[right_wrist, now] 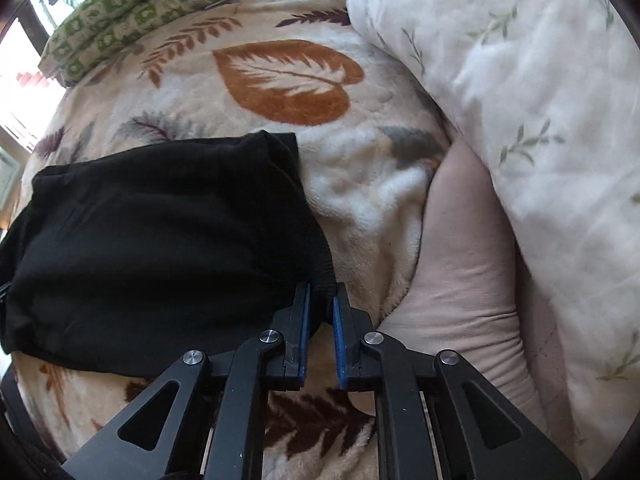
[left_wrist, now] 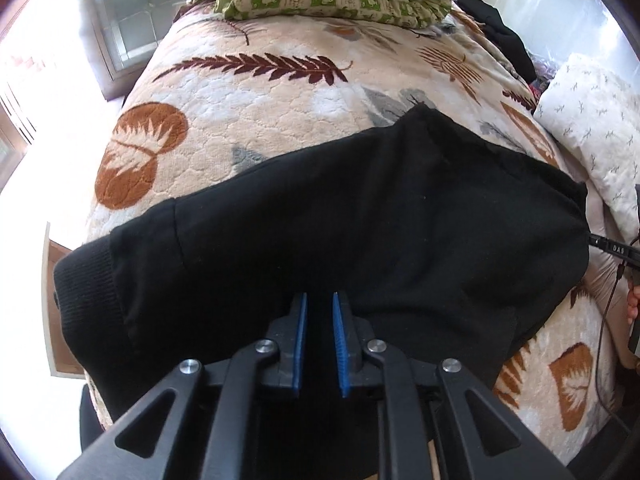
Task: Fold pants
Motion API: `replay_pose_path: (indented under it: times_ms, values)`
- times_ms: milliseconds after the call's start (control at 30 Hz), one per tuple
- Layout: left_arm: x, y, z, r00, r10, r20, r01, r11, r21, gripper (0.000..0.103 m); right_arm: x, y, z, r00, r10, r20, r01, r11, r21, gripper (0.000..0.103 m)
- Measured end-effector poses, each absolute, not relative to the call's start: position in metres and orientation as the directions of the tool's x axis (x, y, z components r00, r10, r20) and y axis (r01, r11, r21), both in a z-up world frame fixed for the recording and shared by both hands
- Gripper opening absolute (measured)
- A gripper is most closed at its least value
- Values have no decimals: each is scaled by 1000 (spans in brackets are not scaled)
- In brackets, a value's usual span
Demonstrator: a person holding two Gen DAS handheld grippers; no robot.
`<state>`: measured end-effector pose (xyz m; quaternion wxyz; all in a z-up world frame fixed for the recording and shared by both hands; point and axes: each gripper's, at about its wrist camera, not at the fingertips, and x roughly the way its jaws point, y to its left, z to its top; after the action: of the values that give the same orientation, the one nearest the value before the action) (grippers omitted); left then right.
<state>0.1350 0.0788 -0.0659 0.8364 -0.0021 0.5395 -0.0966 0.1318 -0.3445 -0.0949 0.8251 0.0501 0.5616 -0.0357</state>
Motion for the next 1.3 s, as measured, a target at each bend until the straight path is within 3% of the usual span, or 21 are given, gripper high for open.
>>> replay_pose_path:
  times_ms: [67,167,233,333,433,600,833,967,1033,1200,1300]
  values:
    - [133,83,-63,396,-182,-900,152,980,-132,17,132,-341,-89,380,-25,-925,106,994,17,10]
    - [121,97,-53,391,-228,-892,125,973,-194,19,124,-334,-67,419,-79,-904,119,992,-32,28]
    - [108,105,-44,400,-252,-881,137,967,-214,34,117,-322,-49,470,-69,-880,101,995,-24,30]
    - [87,116,-32,430,-230,-873,160,971,-177,58,101,-284,-30,522,78,-849,-26,997,75,31]
    - [70,134,-24,441,-224,-869,164,972,-168,66,81,-220,-29,500,277,-820,-262,951,162,37]
    - [54,172,-30,421,-198,-885,99,980,-172,69,58,-136,-46,417,413,-810,-467,861,199,45]
    - [43,187,-53,349,-272,-897,36,960,-277,69,50,-60,-61,368,442,-818,-638,760,125,59]
    - [42,193,-67,336,-328,-883,-36,932,-360,66,57,-43,-72,369,394,-842,-684,728,40,59]
    - [43,193,-71,330,-368,-869,-63,910,-409,51,55,-38,-76,369,374,-851,-704,710,7,59]
    - [49,198,-80,334,-418,-845,-132,866,-481,24,56,-38,-80,370,360,-856,-733,679,-32,59]
    - [48,200,-74,367,-420,-830,-145,856,-497,17,57,-43,-80,364,375,-852,-733,680,-14,59]
